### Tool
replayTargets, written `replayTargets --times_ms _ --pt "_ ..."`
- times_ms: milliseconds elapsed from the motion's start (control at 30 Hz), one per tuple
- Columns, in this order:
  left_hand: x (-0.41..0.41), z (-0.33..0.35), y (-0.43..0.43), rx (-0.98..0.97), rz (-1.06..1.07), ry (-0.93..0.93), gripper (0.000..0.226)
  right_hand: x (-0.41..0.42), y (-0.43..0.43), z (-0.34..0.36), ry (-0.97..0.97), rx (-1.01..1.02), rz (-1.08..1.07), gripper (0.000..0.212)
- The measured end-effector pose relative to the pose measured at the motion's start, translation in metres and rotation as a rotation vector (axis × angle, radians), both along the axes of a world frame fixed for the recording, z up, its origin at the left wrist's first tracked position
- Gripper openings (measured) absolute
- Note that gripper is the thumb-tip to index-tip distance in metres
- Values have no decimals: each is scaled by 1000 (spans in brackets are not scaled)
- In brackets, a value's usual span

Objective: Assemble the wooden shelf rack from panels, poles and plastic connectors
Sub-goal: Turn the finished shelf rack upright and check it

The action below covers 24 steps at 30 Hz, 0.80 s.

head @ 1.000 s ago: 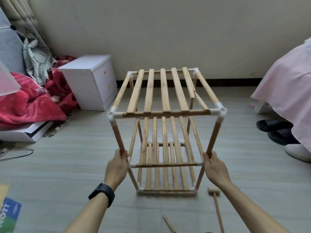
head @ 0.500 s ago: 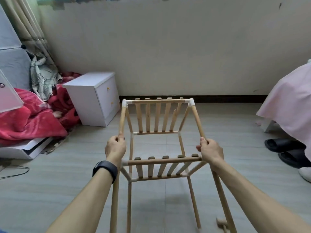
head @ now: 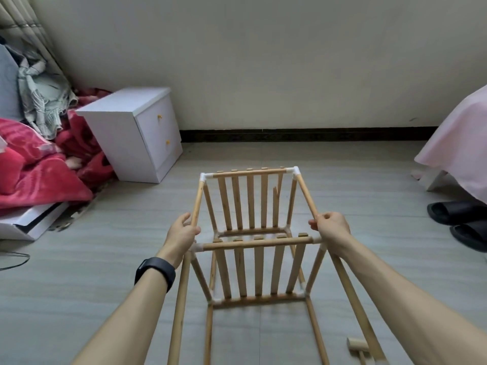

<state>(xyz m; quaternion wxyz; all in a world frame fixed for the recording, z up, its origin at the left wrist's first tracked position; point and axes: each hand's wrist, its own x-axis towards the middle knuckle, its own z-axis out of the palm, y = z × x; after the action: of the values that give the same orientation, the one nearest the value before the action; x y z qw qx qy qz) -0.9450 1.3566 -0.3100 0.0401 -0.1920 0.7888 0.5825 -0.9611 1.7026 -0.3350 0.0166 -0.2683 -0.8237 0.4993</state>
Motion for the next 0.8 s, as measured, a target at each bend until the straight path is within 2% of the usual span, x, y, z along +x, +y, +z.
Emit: replayTargets --times_ms 133,267,400,567,633,700,800 --pt "30 13 0 -38 -55 -15 67 41 12 14 38 -5 116 22" --pt "86 20 -1 -75 -110 -41 72 122 26 13 21 -119 192 36" --pt "152 10 -3 -63 -119 -60 61 210 32 -1 -6 -223 222 38" --pt "230 -13 0 0 -78 -118 41 295 18 -26 -61 -349 219 67" --pt "252 -14 3 -86 -101 -242 56 308 10 -30 -106 -392 236 75" --pt "262 -5 4 -186 -134 -368 75 307 4 -25 -103 -323 202 83" --pt "255 17 7 -179 -65 -392 76 291 -5 4 -125 -173 131 84"
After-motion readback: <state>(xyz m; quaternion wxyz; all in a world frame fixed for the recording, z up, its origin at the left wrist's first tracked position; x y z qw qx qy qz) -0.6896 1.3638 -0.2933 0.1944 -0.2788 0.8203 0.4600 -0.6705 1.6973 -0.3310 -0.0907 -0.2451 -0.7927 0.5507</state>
